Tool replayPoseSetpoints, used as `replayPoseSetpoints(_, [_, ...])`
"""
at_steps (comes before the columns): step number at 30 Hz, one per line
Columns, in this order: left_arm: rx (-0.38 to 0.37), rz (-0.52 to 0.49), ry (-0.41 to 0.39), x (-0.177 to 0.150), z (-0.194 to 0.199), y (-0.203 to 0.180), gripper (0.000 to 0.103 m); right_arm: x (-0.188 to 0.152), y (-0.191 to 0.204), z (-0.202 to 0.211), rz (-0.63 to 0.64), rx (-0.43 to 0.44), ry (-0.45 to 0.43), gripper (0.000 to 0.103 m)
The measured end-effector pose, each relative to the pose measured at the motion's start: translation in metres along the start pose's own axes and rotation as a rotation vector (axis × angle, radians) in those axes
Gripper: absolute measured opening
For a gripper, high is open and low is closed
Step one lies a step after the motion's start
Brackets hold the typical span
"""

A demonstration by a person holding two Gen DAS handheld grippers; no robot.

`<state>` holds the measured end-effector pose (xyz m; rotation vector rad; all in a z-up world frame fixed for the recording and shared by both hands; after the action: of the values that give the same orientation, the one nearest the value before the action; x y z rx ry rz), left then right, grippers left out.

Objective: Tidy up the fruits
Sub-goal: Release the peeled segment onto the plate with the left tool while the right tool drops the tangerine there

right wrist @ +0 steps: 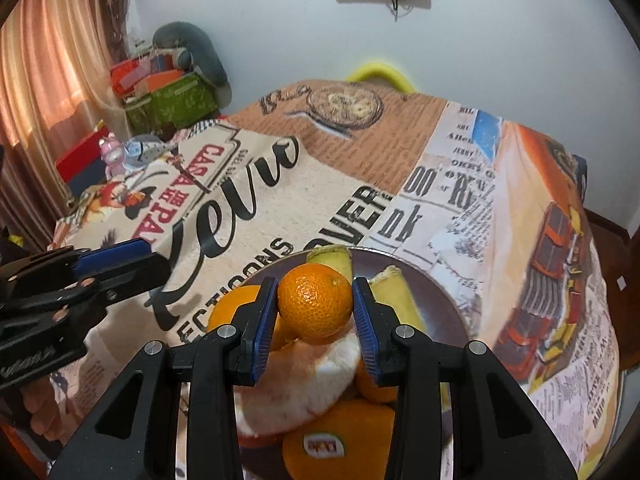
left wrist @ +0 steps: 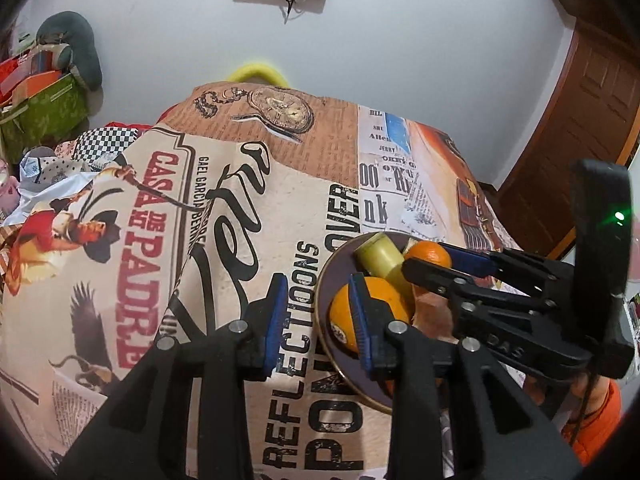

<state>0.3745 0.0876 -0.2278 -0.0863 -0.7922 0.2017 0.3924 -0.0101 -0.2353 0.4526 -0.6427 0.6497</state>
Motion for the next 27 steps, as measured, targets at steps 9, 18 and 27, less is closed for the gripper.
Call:
replayPoseSetpoints(9, [0.003,0.018,0.011,-0.004,-0.007,0.006,0.03,-0.005,0.003,-0.012,0.017,-0.005,0.038,0.036])
replayPoseSetpoints(18, [0.015,0.006,0.003,-0.003,0.001,0.004,0.03,-0.008,0.005,0.004,0.005,0.0,0.023,0.036])
replayPoseSetpoints(27, [0.018,-0.028,-0.026,-0.004,0.037,-0.008,0.033,-0.013,0.0,0.053,-0.02,-0.032,-0.042,0.038])
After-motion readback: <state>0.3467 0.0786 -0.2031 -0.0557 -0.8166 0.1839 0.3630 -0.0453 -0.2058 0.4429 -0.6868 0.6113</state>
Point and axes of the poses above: each gripper's, at about its wrist camera, not at the fingertips, and z roughly against the way its jaws point, y to its left, x to its top, the point moved 10 cm from there along -z, roughly the way its jaws point, and after that the axes turned 6 degrees about x, right-handed, at the moved point
